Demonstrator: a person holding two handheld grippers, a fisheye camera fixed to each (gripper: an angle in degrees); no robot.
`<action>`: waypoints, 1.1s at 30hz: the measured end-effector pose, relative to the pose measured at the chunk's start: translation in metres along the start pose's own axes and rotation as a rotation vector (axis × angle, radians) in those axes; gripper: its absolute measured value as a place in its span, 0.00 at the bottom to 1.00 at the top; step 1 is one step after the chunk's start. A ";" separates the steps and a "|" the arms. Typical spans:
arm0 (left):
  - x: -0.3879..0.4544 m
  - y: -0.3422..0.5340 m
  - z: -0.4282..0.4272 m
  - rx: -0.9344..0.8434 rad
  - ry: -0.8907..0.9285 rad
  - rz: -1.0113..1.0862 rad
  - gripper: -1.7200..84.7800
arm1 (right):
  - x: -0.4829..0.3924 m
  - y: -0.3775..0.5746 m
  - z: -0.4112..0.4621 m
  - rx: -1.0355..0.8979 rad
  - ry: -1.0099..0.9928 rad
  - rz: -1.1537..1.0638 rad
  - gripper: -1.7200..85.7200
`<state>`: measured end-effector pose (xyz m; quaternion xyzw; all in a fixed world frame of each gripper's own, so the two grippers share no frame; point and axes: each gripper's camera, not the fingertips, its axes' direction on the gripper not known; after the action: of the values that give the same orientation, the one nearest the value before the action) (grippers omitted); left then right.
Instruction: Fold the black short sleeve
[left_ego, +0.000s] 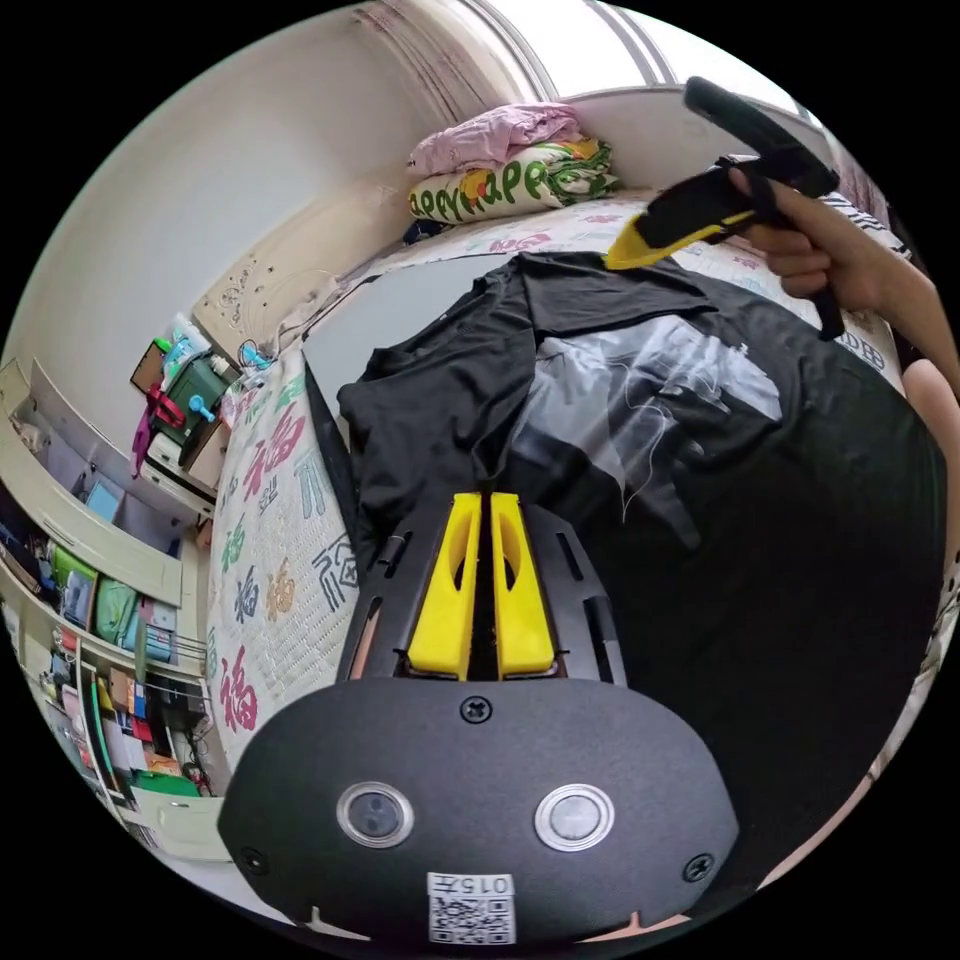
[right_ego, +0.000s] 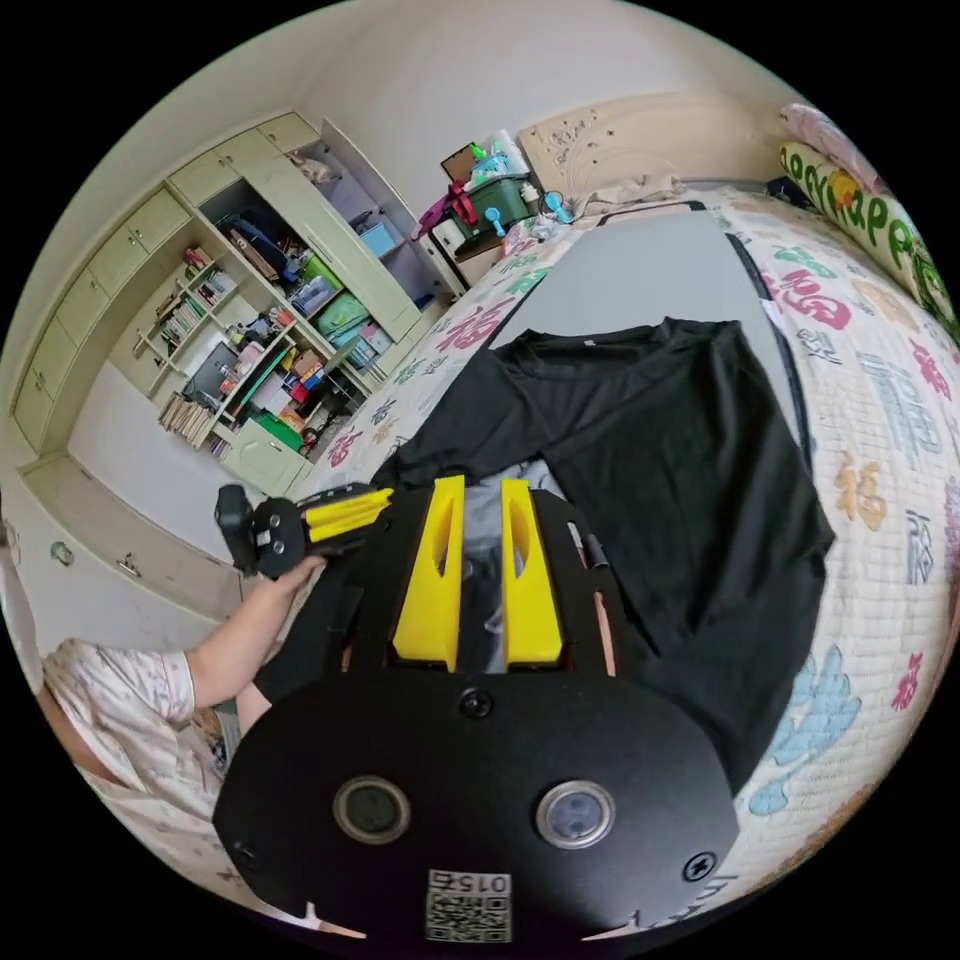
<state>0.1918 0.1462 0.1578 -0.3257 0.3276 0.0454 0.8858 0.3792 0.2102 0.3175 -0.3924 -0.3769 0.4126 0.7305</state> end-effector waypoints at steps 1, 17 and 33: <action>-0.001 -0.001 0.000 0.003 0.009 -0.005 0.03 | 0.004 -0.010 0.009 -0.007 0.010 0.011 0.12; -0.105 0.030 -0.015 0.129 0.199 -0.290 0.09 | 0.085 -0.093 0.125 -0.192 0.425 -0.029 0.03; -0.121 0.053 0.023 0.040 0.114 -0.324 0.11 | 0.168 -0.128 0.104 -0.198 0.247 -0.027 0.11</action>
<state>0.0943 0.2177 0.2152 -0.3584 0.3216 -0.1230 0.8678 0.3904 0.3436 0.5115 -0.5053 -0.3283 0.3123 0.7344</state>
